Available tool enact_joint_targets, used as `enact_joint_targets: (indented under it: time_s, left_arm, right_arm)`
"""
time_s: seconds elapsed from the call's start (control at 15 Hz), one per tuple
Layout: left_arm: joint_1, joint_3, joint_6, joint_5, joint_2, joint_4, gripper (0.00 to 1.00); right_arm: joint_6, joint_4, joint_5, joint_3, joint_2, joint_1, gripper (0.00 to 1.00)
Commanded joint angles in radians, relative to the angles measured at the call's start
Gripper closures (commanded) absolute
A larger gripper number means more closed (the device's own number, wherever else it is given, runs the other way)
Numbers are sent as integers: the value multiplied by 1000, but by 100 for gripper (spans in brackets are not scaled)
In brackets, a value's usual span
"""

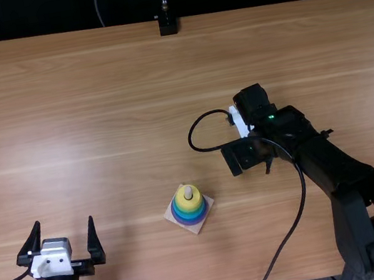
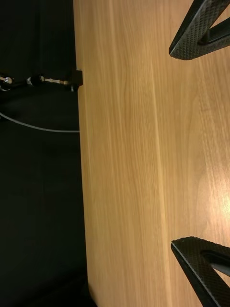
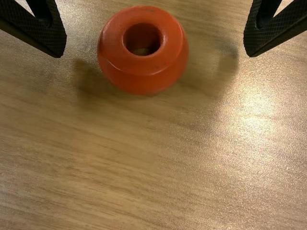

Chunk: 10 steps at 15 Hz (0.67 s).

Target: Build the Hanoi tower: stack the rings onto the peg from bottom to top in this color order: purple, dark blue, light blue, dark green, light green, yellow, orange.

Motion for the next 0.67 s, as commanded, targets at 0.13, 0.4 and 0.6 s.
enact_joint_targets:
  time_s: [0.13,0.4,0.6]
  left_arm:
    - [8,-24,8,2,-13,-3,0]
    - [8,-24,8,2,-13,-3,0]
    - [8,-24,8,2,-13,-3,0]
  right_arm:
    - [-2,2,-2,10,22,-1,0]
    - [-4,-2,-4,7,29,0,79]
    - [-6,-7,-6,4,35,0,100]
